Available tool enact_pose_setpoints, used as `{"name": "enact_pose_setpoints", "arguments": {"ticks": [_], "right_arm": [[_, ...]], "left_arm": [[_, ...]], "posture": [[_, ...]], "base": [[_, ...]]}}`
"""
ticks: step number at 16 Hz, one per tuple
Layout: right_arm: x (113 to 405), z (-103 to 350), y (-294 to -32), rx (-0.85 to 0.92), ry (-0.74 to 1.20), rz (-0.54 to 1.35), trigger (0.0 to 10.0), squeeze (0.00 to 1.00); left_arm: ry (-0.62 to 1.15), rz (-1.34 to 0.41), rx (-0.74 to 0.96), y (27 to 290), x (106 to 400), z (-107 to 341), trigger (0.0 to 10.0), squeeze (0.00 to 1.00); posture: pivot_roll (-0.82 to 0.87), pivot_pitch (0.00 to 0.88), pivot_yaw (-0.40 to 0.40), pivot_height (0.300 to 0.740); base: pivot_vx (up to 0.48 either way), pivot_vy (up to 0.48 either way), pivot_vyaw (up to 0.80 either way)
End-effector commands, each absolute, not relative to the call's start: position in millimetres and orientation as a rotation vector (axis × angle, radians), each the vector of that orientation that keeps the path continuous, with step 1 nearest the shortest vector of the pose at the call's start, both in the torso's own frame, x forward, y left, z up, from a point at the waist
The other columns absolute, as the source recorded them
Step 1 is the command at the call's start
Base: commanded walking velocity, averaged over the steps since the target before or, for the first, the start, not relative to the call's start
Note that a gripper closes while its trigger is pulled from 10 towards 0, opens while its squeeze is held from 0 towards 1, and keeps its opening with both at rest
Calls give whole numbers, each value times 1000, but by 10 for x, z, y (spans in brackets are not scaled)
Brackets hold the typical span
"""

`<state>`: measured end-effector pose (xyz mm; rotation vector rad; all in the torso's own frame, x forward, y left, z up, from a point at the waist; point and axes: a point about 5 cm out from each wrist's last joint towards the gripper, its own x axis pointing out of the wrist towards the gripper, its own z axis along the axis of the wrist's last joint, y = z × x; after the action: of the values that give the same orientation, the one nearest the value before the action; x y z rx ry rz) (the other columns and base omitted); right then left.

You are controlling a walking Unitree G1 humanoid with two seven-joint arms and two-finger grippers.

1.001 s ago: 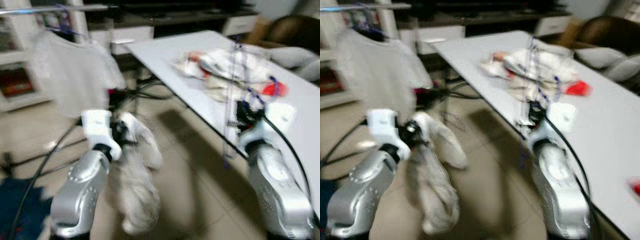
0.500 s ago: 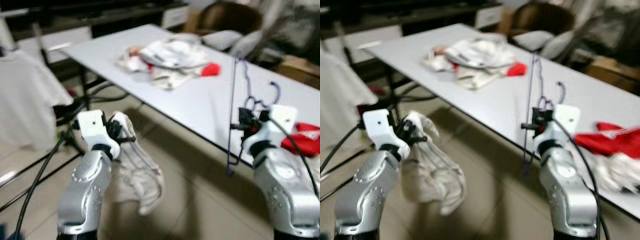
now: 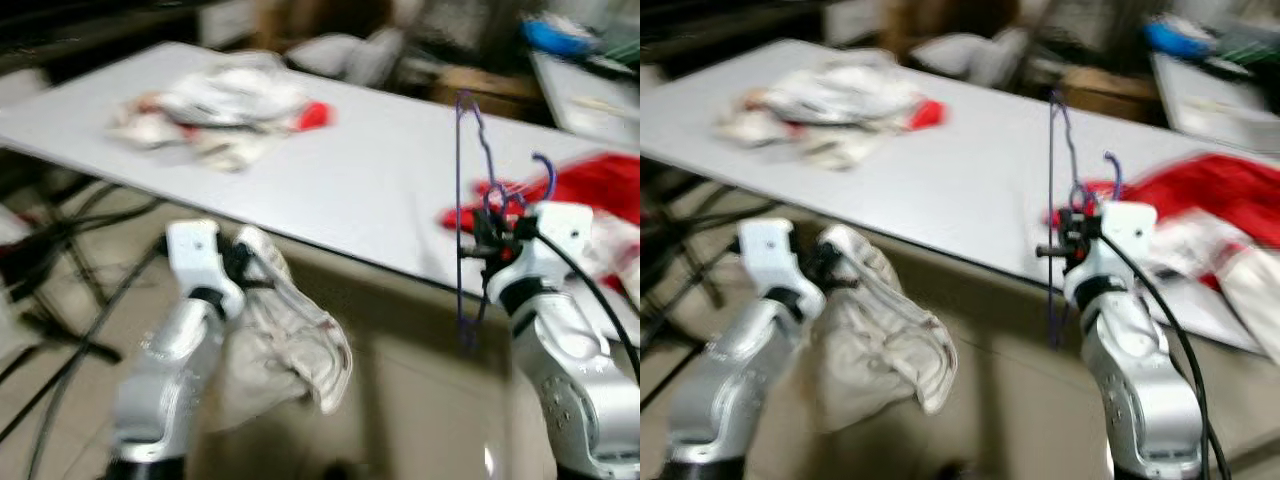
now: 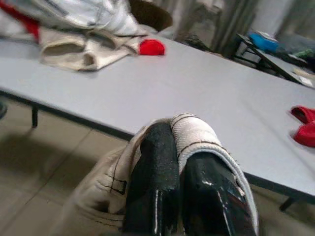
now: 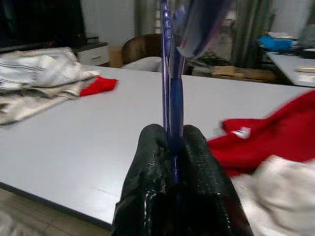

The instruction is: Hang hanger

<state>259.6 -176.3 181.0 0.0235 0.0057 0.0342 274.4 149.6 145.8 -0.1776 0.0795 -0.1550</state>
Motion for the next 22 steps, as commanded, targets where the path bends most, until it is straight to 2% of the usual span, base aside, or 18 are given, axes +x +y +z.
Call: {"name": "enact_pose_setpoints", "arguments": {"ticks": [1, 4, 6, 10, 13, 15, 22], "right_arm": [[2570, 1833, -1762, 7, 11, 58, 10000, 0], [2535, 1786, -1717, 39, 49, 120, 10000, 0], [2539, 1631, -1736, 61, 111, 84, 10000, 0], [2452, 1580, -1743, 86, 132, 61, 10000, 0], [2393, 1622, -1735, 35, 132, 152, 10000, 0], [2348, 1622, -1678, -54, 147, 281, 10000, 0], [2339, 1672, -1687, -104, 155, 361, 10000, 0]], "left_arm": [[-7, -193, -176, 1434, 2736, 1609, 10000, 0], [-16, -214, -115, 1438, 2699, 1618, 10000, 0], [-7, -209, -30, 1483, 2662, 1643, 10000, 0], [-12, -256, -5, 1496, 2686, 1668, 10000, 0], [-18, -299, 6, 1438, 2737, 1684, 10000, 0], [-28, -295, 8, 1454, 2746, 1675, 10000, 0], [18, -245, -33, 1477, 2738, 1592, 10000, 0]], "posture": [[-2, 0, -33, 740], [32, 0, -65, 740], [52, 0, -71, 740], [34, 0, -15, 740], [16, 0, 8, 740], [8, 0, 14, 740], [-4, 0, -13, 740]], "base": [[0, 0, -800], [0, 0, -800], [0, 0, -800], [0, 0, -800], [0, 0, -800], [0, 0, 0], [0, 0, 0]]}}
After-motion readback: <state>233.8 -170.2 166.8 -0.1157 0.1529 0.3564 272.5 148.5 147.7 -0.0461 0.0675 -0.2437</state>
